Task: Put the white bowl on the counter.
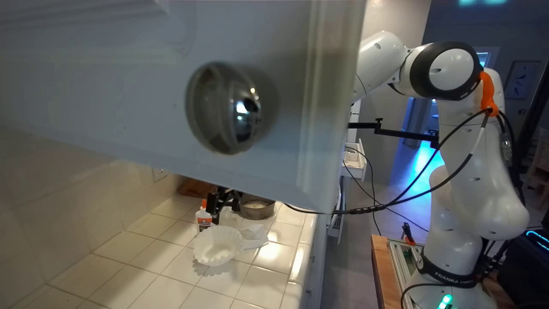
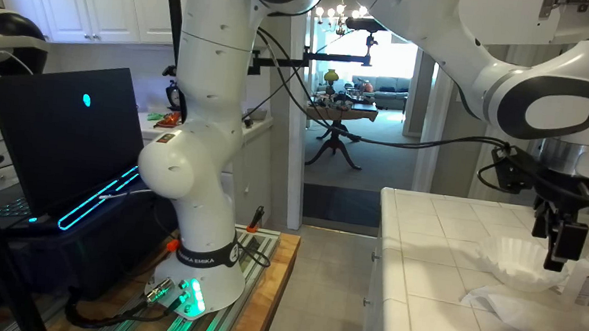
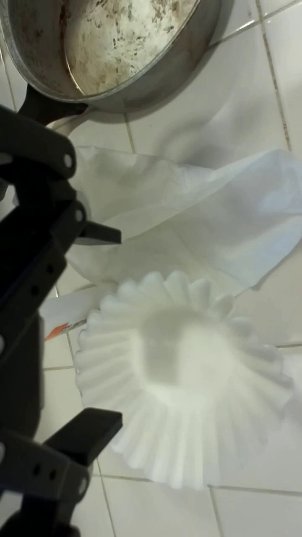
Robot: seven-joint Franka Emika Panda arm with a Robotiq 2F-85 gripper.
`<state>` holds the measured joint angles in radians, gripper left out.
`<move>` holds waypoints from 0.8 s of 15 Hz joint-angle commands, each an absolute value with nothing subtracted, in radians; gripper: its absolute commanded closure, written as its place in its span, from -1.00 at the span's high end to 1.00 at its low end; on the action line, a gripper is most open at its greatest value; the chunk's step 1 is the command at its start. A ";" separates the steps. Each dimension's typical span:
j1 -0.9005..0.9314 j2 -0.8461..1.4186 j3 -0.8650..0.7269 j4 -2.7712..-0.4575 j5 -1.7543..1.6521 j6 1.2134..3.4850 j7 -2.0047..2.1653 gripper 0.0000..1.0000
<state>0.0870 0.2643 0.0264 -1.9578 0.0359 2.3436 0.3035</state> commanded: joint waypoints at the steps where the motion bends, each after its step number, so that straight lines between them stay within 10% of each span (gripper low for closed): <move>1: 0.103 0.229 0.015 -1.959 0.011 2.287 0.368 1.00; 12: 0.075 0.062 0.028 -2.001 0.033 2.119 0.310 1.00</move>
